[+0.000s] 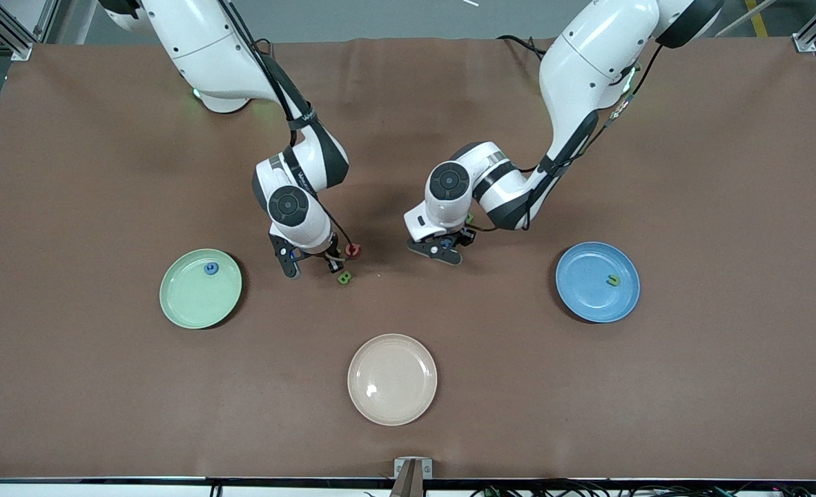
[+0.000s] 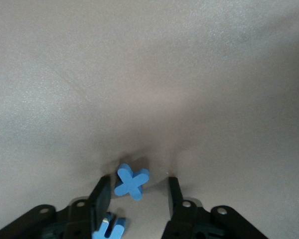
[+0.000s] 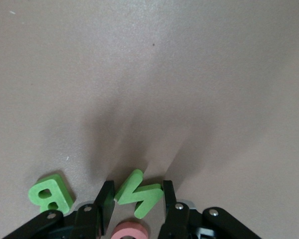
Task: Sort upper and lower case letters into plates
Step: 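Move the N to the green plate while the left gripper moves the x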
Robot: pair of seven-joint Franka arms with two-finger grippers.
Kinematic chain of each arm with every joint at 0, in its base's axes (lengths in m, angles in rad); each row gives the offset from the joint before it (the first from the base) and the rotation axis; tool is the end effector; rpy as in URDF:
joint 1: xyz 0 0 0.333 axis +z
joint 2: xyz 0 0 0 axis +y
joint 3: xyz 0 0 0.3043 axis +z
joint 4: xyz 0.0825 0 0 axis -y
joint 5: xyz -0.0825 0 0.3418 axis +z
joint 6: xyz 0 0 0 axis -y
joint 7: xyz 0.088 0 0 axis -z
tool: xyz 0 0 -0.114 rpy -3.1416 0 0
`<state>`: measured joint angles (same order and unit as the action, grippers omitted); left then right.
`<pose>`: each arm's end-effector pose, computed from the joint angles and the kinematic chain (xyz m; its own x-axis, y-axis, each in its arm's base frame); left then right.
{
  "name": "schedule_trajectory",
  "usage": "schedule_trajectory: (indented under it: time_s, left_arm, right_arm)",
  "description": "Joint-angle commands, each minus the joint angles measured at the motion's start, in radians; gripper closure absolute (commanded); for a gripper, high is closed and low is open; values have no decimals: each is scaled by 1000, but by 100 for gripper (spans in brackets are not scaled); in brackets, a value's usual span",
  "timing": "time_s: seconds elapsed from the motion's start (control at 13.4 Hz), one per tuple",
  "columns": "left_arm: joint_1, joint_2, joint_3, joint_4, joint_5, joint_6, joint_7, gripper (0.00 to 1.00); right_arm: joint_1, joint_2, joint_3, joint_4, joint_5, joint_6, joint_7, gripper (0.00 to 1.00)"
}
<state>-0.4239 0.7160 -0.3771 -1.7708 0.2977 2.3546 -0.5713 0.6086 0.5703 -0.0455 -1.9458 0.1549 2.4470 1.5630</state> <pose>0.4441 -0.4252 0.1884 0.9282 -0.3634 -0.0795 -0.3640 -0.9314 0.0081 0.4902 0.3114 0.1963 0.4362 -0.8974 -0.0667 -0.8951 -0.4403 0.0705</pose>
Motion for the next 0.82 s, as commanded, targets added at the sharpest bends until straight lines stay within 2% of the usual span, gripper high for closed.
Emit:
schedule_trajectory:
  time_s: [0.0,0.15,0.52,0.75]
  left_arm:
    - [-10,5,7,5,21,3,-12,60]
    - [-10,5,7,5,21,2,-13,71]
    - [5,-10,6,4,20,-9,-13,92]
    - [51,-85,-5,33,0,-107,10,93]
  right_arm:
    - [11,3,-8,-18,-18,6,12,93]
    - [2,-1,-8,-10,-20,1,-4,100]
    - [-67,-49,-11,-5,-20,-34,-205,100]
    - [-145,-108,-25,-2,-21,-113,-395,100]
